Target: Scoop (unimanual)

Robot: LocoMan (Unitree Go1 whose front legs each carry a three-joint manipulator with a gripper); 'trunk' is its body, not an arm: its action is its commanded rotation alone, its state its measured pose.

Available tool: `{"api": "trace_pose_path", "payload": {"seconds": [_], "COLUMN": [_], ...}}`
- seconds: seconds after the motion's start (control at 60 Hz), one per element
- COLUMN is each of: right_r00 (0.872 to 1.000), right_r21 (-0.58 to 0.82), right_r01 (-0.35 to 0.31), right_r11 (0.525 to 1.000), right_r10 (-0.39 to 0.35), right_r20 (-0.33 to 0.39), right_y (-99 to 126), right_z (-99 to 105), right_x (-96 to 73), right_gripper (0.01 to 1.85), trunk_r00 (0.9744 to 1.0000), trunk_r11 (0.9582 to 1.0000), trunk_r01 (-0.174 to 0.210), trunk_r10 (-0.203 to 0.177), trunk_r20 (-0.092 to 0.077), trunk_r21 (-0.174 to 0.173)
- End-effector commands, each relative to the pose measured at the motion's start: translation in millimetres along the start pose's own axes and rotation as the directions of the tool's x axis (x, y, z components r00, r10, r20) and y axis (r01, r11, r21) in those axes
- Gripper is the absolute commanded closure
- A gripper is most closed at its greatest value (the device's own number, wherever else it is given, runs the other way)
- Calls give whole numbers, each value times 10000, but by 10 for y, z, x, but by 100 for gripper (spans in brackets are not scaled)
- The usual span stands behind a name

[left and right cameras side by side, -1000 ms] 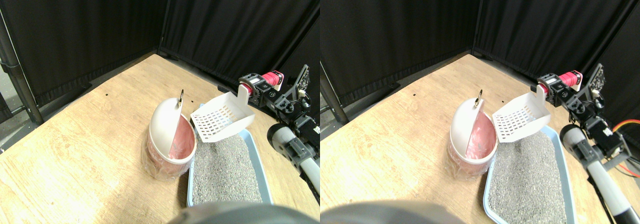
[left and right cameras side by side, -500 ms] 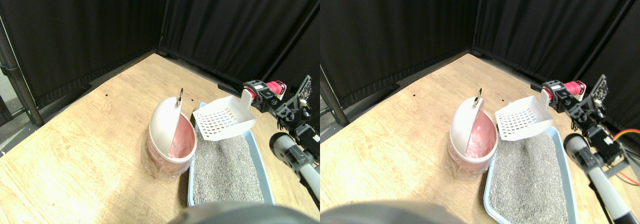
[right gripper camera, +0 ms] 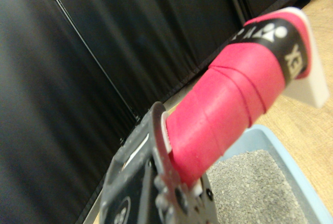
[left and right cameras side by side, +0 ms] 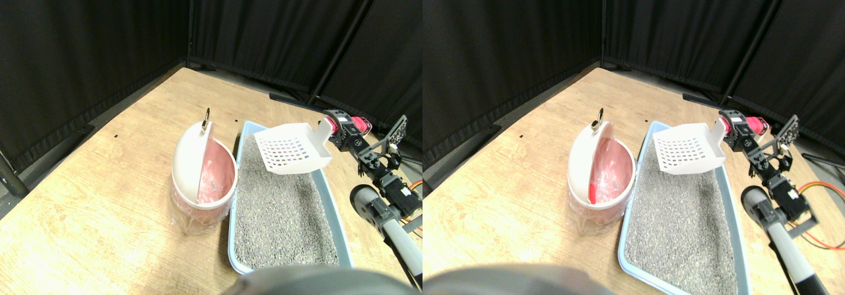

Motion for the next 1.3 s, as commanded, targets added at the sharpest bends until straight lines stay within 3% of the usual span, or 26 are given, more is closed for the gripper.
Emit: {"api": "trace_pose_path", "payload": {"seconds": [0.017,0.183,0.4,0.667,0.817,1.3], "right_r00": [9966,9936,9827,9801,9791,9682], "right_r21": [431,839,1765,2100,2093,2655], "right_r01": [424,723,1571,1803,1899,2499], "right_r11": [9982,9938,9717,9609,9592,9312], "right_r10": [-453,-791,-1716,-1934,-2009,-2373], "right_r20": [686,808,702,438,324,-791], "right_y": [-87,-243,-428,-524,-545,-626], "right_z": [37,-43,-161,-365,-478,-874], "right_x": [-28,-125,-262,-404,-453,-547], "right_gripper": [181,181,181,177,177,181], "trunk_r00": [9995,9975,9927,9858,9839,9847], "trunk_r11": [9995,9973,9917,9837,9817,9831], "trunk_r01": [305,706,1209,1681,1787,1738], "trunk_r10": [-305,-706,-1208,-1675,-1780,-1729], "trunk_r20": [16,4,-62,-148,-167,-204], "trunk_r21": [-26,194,439,642,661,567]}}
